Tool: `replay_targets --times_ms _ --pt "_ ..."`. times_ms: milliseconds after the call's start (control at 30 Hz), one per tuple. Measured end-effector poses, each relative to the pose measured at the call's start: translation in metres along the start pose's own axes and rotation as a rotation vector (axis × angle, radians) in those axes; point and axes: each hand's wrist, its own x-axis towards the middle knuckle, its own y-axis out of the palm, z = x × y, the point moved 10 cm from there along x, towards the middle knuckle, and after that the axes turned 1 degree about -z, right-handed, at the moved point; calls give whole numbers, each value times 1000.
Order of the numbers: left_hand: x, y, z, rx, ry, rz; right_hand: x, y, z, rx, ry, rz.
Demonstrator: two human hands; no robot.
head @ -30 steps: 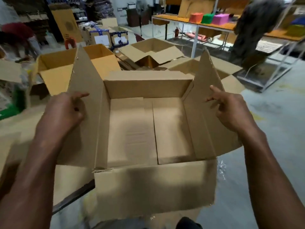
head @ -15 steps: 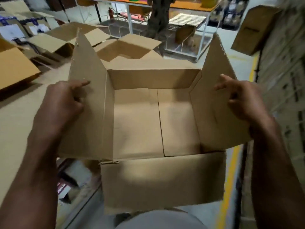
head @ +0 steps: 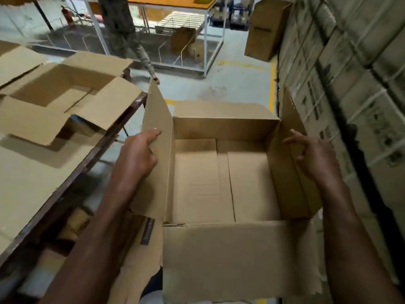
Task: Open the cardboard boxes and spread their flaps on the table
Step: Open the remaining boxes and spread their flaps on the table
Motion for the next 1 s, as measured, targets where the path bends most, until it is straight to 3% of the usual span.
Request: replay_targets --times_ms 67,233,600,767,1000 --pt "36 33 -5 -13 11 42 29 9 -20 50 44 -7" --pt "144 95 -24 -37 51 90 105 14 -35 -131 57 -44" --pt "388 136 -73 -35 144 60 317 26 -25 -78 123 -82" --pt "515 157 -68 -25 105 47 442 65 -12 -105 113 -57" --pt "691 163 -53 -2 -1 -28 668 145 14 -30 44 108"
